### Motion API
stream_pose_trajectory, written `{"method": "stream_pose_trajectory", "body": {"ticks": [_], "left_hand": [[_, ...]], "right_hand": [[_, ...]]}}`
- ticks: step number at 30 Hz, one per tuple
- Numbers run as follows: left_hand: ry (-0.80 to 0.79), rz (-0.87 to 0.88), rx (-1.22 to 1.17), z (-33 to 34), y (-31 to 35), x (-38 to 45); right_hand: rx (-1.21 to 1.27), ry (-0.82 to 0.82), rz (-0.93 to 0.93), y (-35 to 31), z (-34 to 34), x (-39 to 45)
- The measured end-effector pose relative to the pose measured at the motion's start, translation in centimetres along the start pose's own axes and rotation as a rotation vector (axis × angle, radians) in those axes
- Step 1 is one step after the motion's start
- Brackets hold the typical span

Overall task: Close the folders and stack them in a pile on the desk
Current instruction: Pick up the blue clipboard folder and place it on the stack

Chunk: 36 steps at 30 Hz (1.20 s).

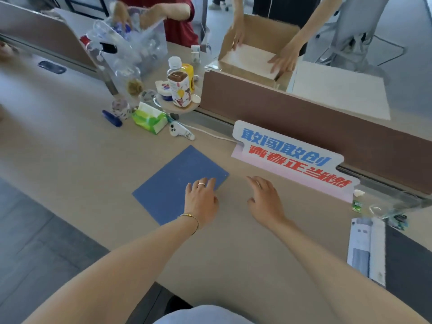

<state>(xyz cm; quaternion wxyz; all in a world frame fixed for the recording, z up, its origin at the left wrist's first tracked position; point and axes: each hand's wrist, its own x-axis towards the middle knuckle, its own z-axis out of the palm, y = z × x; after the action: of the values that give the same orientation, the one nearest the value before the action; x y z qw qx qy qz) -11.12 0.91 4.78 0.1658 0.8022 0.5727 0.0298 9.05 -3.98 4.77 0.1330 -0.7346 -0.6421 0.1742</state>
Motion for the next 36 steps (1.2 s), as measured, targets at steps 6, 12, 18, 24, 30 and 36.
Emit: {"method": "stream_pose_trajectory", "body": {"ticks": [6,12,18,24,30,36], "left_hand": [[-0.181,-0.212,-0.029,0.5,-7.7,0.3],[-0.409,-0.218,-0.028,1.8,-11.5,0.8],[-0.557,-0.149,-0.030,3.0,-12.6,2.0],[-0.616,-0.133,0.001,3.7,-12.0,2.8],[-0.570,-0.110,0.110,4.7,-10.9,2.5],[-0.531,-0.130,0.083,5.2,-10.6,2.2]], "right_hand": [[0.225,-0.352,0.186,-3.9,4.8,3.9],[0.703,-0.429,0.550,-7.0,9.0,5.3],[1.157,-0.379,0.870,-8.0,11.3,5.7],[1.407,-0.282,1.016,-9.2,11.6,6.3],[1.402,-0.238,1.061,-10.3,11.5,6.9],[1.308,-0.253,1.028,-10.7,11.5,6.7]]}}
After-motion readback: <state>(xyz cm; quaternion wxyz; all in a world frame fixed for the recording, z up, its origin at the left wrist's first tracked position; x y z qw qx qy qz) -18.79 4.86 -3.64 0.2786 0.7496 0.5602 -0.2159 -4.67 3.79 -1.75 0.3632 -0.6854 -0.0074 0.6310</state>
